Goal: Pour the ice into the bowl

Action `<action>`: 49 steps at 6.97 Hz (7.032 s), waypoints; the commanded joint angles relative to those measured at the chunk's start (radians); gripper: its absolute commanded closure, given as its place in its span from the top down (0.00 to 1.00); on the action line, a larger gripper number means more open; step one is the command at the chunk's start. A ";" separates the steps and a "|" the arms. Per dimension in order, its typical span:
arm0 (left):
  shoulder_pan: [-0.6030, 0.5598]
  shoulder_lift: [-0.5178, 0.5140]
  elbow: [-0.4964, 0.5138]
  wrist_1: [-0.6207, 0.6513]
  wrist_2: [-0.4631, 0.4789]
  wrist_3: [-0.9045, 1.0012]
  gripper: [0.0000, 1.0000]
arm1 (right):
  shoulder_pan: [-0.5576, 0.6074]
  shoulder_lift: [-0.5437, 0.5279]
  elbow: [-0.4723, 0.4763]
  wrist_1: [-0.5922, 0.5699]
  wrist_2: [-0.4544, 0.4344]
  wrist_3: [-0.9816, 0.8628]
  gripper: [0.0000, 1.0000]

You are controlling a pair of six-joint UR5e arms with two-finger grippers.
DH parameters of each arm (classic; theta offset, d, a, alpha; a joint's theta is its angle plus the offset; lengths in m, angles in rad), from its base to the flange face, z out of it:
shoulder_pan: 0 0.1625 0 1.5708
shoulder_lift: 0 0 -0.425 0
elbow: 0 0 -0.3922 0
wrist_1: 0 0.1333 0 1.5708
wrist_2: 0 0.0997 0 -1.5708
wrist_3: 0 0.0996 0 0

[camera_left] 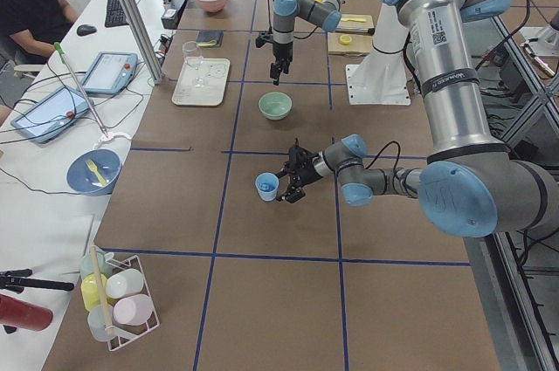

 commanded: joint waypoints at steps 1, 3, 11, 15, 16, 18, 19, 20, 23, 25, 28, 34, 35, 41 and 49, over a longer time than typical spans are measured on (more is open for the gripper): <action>0.005 -0.078 0.080 -0.003 0.047 0.000 1.00 | 0.012 -0.012 0.067 -0.117 0.002 -0.044 1.00; 0.006 -0.098 0.116 -0.017 0.059 0.000 1.00 | 0.026 -0.085 0.169 -0.144 0.002 -0.066 1.00; 0.005 -0.166 0.252 -0.161 0.105 0.063 0.97 | 0.046 -0.182 0.298 -0.174 0.007 -0.077 1.00; 0.002 -0.158 0.254 -0.202 0.143 0.091 0.01 | 0.046 -0.200 0.306 -0.173 0.007 -0.086 1.00; -0.001 -0.159 0.235 -0.202 0.142 0.094 0.00 | 0.046 -0.226 0.338 -0.173 0.008 -0.086 1.00; -0.001 -0.175 0.124 -0.199 0.144 0.240 0.00 | 0.049 -0.349 0.477 -0.164 0.007 -0.115 1.00; 0.002 -0.182 0.104 -0.192 0.142 0.288 0.00 | 0.052 -0.389 0.521 -0.161 0.007 -0.120 1.00; 0.000 -0.226 0.100 -0.189 0.142 0.348 0.00 | 0.055 -0.432 0.561 -0.150 0.004 -0.150 1.00; -0.001 -0.366 0.097 -0.100 0.133 0.693 0.00 | 0.067 -0.490 0.561 -0.066 -0.010 -0.191 1.00; -0.001 -0.388 0.053 -0.058 0.136 0.774 0.00 | 0.087 -0.489 0.534 -0.064 -0.016 -0.238 1.00; 0.000 -0.451 -0.079 0.304 0.137 0.793 0.00 | 0.095 -0.487 0.529 -0.064 -0.015 -0.241 1.00; 0.061 -0.675 -0.125 0.937 0.192 0.796 0.00 | 0.095 -0.483 0.507 -0.062 -0.015 -0.241 1.00; 0.103 -0.690 -0.125 1.019 0.266 0.798 0.00 | 0.095 -0.483 0.507 -0.064 -0.015 -0.241 1.00; 0.126 -0.767 -0.118 1.360 0.349 1.089 0.00 | 0.092 -0.466 0.427 0.097 -0.012 -0.221 1.00; 0.132 -0.775 -0.116 1.580 0.371 1.253 0.00 | 0.090 -0.464 0.431 0.096 -0.008 -0.221 1.00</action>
